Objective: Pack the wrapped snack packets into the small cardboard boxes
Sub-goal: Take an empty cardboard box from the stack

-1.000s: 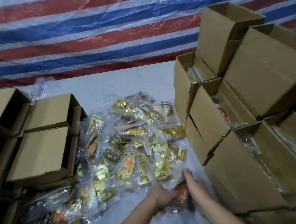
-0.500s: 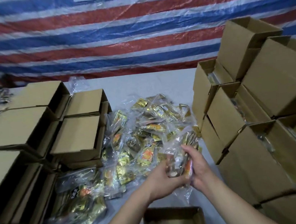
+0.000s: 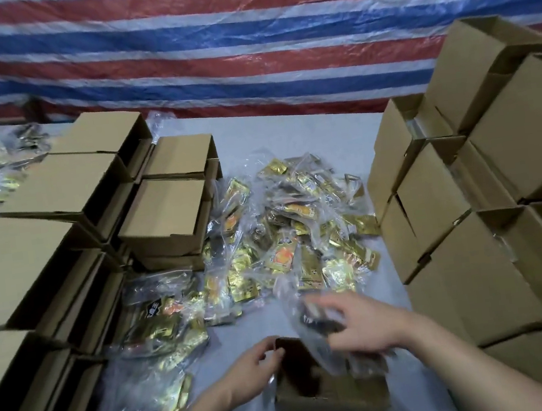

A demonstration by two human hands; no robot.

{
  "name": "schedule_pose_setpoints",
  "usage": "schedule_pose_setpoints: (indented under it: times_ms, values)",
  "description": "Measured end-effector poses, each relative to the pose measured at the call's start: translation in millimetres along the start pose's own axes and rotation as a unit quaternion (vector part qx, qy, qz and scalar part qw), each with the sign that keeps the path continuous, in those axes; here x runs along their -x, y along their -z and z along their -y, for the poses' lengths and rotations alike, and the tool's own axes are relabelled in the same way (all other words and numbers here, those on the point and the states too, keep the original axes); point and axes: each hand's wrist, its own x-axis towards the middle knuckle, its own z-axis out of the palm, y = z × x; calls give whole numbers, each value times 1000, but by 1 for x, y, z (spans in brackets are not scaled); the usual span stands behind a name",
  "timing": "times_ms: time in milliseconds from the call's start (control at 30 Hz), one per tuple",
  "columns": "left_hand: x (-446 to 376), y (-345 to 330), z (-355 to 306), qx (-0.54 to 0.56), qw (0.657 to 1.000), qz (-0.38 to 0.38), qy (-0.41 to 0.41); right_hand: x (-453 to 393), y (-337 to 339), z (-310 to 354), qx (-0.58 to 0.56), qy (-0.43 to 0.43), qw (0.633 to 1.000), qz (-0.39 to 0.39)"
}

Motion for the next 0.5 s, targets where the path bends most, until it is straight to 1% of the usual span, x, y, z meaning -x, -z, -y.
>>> schedule_pose_setpoints:
  times_ms: [33, 100, 167, 233, 300, 333, 500]
  values:
    - [0, -4, 2, 31, 999, -12, -3, -2, -7, 1, 60, -10, 997, 41]
    - [1, -9, 7, 75, 997, -33, -9, -7, -22, 1, 139, -33, 982, 122]
    - [0, -12, 11, 112, 992, -46, -17, -17, -37, -4, 189, -76, 961, 188]
    - [-3, -16, 14, 131, 990, -54, -24, -30, -50, -8, 232, -123, 937, 229]
    - [-5, -20, 17, 131, 989, -63, -24, -45, -63, -13, 263, -164, 918, 247]
    - [-7, -22, 18, 123, 990, -69, -24, -52, -69, -17, 268, -177, 915, 246]
    - [-14, -29, 31, 108, 989, -94, -36, -68, -108, -45, 249, -183, 927, 212]
